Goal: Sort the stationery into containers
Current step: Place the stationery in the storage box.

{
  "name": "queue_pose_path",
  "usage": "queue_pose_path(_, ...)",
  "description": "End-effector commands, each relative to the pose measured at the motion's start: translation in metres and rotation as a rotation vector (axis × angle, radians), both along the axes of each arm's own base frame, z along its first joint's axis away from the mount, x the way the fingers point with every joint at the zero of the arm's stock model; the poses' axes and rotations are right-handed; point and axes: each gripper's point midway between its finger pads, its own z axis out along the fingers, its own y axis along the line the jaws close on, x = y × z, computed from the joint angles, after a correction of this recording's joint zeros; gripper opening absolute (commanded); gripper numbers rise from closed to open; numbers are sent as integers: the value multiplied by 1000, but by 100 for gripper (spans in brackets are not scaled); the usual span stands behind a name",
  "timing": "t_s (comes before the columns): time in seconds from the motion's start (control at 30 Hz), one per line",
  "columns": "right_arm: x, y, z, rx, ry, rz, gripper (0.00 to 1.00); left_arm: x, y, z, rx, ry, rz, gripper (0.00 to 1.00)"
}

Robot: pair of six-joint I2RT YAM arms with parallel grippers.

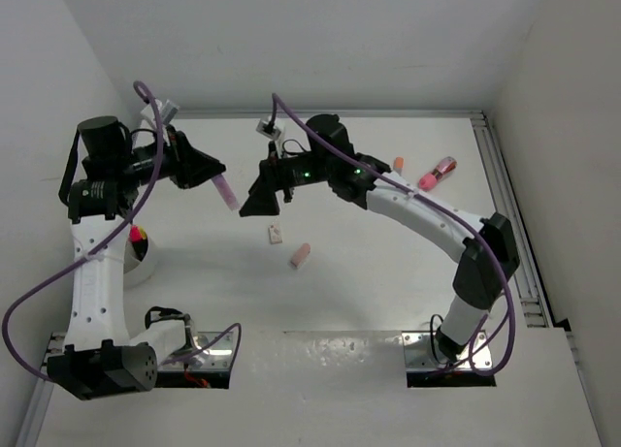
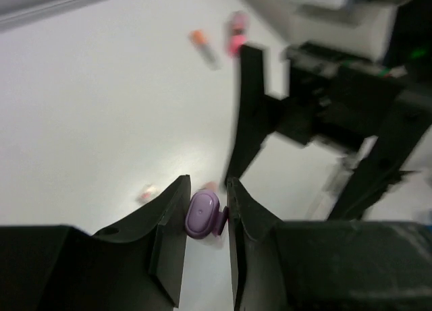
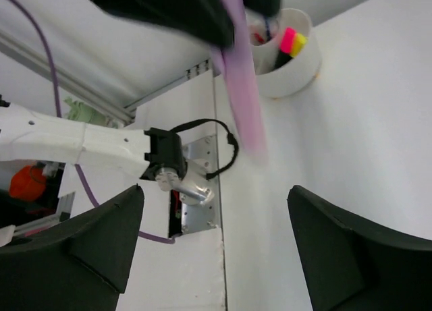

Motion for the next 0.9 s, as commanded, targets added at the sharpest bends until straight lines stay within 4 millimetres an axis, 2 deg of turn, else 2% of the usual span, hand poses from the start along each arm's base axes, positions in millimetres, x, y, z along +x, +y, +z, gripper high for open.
queue_pose_path(0.0, 18, -35, 24, 14, -57, -71, 86, 15, 52, -13, 332, -53, 257, 0)
queue_pose_path(0.03, 27, -46, 23, 9, -61, -97, 86, 15, 61, -14, 389, -66, 280, 0)
queue_pose_path(0.07, 26, -54, 25, 6, -67, -106, 86, 16, 69, -17, 429, -60, 310, 0)
queue_pose_path(0.1, 26, -61, 14, -20, -60, -110, 86, 17, 83, -22, 500, -55, 363, 0)
queue_pose_path(0.13, 32, -71, 12, -27, -60, -131, 86, 13, 89, -29, 534, -26, 378, 0)
queue_pose_path(0.33, 36, -104, -1, -52, -47, -184, 86, -5, 144, -69, 758, 165, 579, 0)
queue_pose_path(0.47, 38, -111, -4, -56, -36, -197, 86, -25, 181, -87, 896, 270, 725, 0)
queue_pose_path(0.63, 39, -112, -8, -65, -23, -200, 86, -47, 207, -119, 1011, 348, 800, 0)
queue_pose_path(0.73, 39, -112, -9, -68, -12, -199, 86, -53, 221, -132, 1047, 355, 845, 0)
queue_pose_path(0.83, 38, -112, -11, -74, -2, -199, 86, -52, 227, -137, 1057, 329, 862, 0)
queue_pose_path(0.87, 39, -112, -12, -77, -1, -202, 86, -52, 228, -144, 1061, 331, 857, 0)
